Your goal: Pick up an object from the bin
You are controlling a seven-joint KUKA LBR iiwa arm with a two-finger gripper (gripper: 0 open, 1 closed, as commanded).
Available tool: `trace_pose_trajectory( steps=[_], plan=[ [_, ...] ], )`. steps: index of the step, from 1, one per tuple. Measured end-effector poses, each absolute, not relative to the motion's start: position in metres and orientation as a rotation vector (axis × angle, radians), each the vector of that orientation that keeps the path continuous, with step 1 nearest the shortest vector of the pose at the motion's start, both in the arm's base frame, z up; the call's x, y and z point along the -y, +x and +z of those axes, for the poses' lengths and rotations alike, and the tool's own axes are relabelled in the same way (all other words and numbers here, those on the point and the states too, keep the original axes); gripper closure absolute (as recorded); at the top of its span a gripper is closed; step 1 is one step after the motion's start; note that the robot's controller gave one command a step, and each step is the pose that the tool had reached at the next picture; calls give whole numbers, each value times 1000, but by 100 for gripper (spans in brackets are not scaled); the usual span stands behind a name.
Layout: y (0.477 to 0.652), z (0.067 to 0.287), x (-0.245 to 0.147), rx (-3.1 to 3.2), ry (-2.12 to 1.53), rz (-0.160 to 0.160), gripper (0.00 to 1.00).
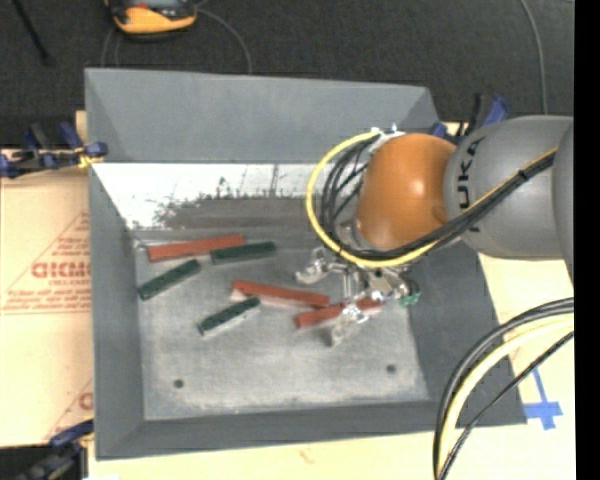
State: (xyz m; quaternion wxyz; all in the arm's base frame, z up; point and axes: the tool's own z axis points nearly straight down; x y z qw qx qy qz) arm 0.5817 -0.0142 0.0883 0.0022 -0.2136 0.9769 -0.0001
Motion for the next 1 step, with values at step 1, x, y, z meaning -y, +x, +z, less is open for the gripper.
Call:
trace_pose_trajectory(
  steps=[1],
  plan=[
    [594,81,-11,-3126,-362,-18,100]
  ],
)
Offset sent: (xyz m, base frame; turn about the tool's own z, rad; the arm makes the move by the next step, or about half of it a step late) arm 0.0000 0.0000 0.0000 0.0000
